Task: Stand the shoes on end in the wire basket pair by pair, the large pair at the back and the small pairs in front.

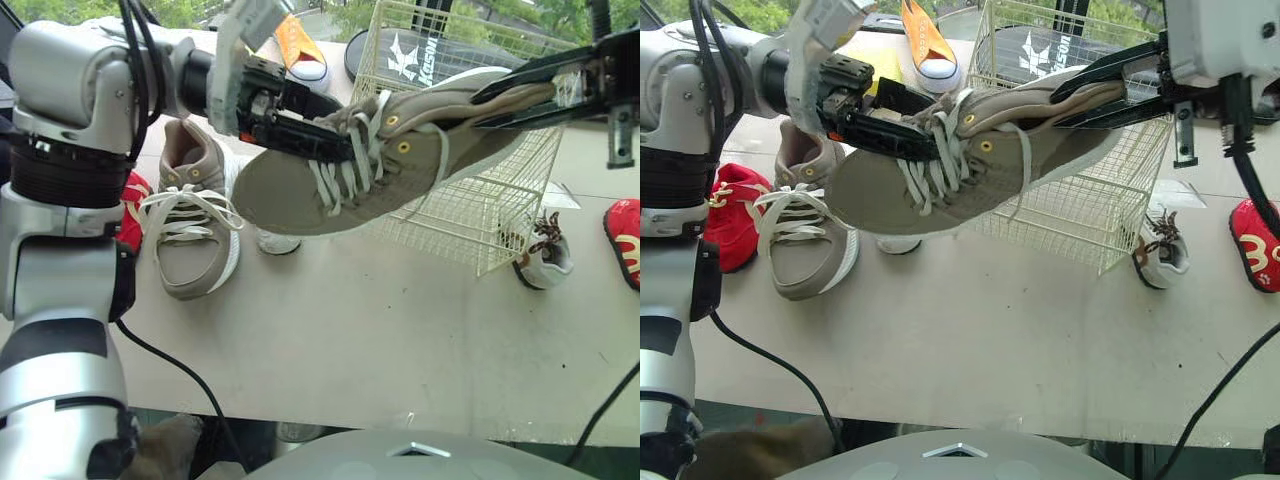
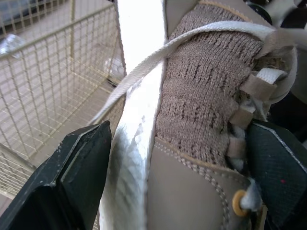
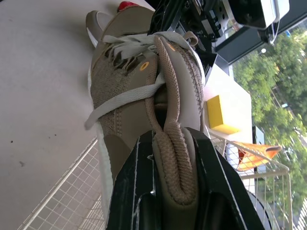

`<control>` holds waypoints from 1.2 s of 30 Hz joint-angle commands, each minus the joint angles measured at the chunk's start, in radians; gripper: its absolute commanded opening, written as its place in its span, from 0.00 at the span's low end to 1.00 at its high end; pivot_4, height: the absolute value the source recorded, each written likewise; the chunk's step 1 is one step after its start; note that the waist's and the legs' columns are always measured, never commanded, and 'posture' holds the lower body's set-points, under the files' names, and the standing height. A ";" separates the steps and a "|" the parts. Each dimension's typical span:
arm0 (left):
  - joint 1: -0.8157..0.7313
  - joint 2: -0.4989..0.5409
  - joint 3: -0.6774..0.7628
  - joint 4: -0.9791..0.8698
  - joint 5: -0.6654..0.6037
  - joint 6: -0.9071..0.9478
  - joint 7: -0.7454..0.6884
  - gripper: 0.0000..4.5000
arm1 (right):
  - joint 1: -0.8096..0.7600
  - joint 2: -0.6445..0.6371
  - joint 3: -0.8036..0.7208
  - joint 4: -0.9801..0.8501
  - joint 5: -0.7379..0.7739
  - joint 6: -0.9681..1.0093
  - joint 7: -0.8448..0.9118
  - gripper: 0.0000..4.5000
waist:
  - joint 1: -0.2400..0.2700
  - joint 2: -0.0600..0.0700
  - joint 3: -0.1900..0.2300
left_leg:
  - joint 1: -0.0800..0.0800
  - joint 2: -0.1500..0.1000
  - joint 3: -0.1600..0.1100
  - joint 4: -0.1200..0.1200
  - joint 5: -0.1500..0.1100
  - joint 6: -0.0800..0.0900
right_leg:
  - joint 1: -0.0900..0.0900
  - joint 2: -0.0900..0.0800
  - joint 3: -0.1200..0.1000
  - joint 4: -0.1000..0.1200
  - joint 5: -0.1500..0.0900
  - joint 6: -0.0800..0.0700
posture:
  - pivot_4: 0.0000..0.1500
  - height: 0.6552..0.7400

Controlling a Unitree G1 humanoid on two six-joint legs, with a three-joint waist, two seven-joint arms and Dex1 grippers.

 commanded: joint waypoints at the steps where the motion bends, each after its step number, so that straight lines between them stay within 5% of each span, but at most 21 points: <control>1: 0.009 0.014 -0.002 -0.048 0.021 -0.004 -0.060 0.71 | -0.065 0.053 -0.039 0.011 -0.005 -0.029 -0.006 0.00 | -0.001 0.000 0.000 | 0.000 0.000 0.000 0.000 0.000 0.000 | 0.000 0.000 0.000 0.000 0.000 0.000 | 1.00 1.00; 7: 0.050 -0.014 0.107 -0.114 -0.037 0.111 0.007 0.20 | -0.055 0.107 -0.043 0.038 -0.053 0.023 -0.030 0.00 | 0.002 0.000 0.000 | 0.000 0.000 0.000 0.001 0.000 0.000 | 0.000 -0.001 0.000 0.001 0.000 0.000 | 1.00 1.00; 11: 0.122 -0.034 0.242 -0.165 -0.073 0.194 0.136 0.13 | 0.014 0.108 -0.110 -0.003 -0.057 0.092 -0.142 0.40 | 0.002 0.000 0.000 | 0.000 0.000 0.000 0.003 0.000 0.001 | 0.001 -0.007 -0.001 0.002 0.000 0.000 | 1.00 1.00; 16: 0.238 -0.118 0.501 -0.254 -0.124 0.189 0.390 0.12 | 0.243 -0.017 -0.380 -0.102 0.098 0.533 -0.350 0.96 | 0.007 -0.002 -0.001 | 0.000 -0.001 -0.002 0.003 0.000 0.001 | 0.001 -0.010 -0.004 0.005 0.001 0.000 | 1.00 1.00; 19: 0.272 -0.226 0.597 -0.328 -0.105 0.097 0.568 0.11 | 0.403 0.048 -0.575 -0.254 0.298 0.839 -0.547 0.97 | 0.006 -0.002 -0.001 | 0.001 -0.002 -0.004 0.002 0.000 0.001 | 0.002 -0.012 -0.006 0.005 0.001 0.000 | 1.00 1.00; 24: 0.349 -0.317 0.531 -0.448 -0.001 -0.114 0.669 0.11 | 0.427 0.424 -0.618 -0.386 0.646 1.005 -1.041 0.97 | -0.009 0.000 -0.002 | 0.014 -0.002 -0.001 0.000 0.000 -0.001 | 0.010 -0.013 -0.002 0.010 0.001 0.000 | 1.00 1.00; 28: 0.391 -0.351 0.420 -0.470 0.123 -0.339 0.663 0.11 | 0.361 0.649 -0.543 -0.342 0.752 0.968 -1.343 0.97 | -0.014 0.001 -0.002 | 0.017 -0.002 0.000 0.000 0.003 -0.006 | 0.010 -0.013 0.000 0.014 0.002 -0.003 | 1.00 1.00; 33: 0.418 -0.395 0.350 -0.472 0.182 -0.492 0.657 0.11 | 0.310 0.721 -0.447 -0.284 0.775 0.938 -1.512 0.97 | -0.011 0.001 -0.002 | 0.016 -0.003 0.001 0.000 0.005 -0.005 | 0.009 -0.012 0.000 0.014 0.002 -0.007 | 1.00 1.00; 36: 0.431 -0.392 0.340 -0.472 0.181 -0.516 0.642 0.11 | 0.296 0.723 -0.436 -0.265 0.790 0.890 -1.548 0.78 | -0.011 0.001 -0.002 | 0.014 -0.003 0.001 0.000 0.004 -0.003 | 0.008 -0.012 -0.001 0.014 0.003 -0.005 | 1.00 1.00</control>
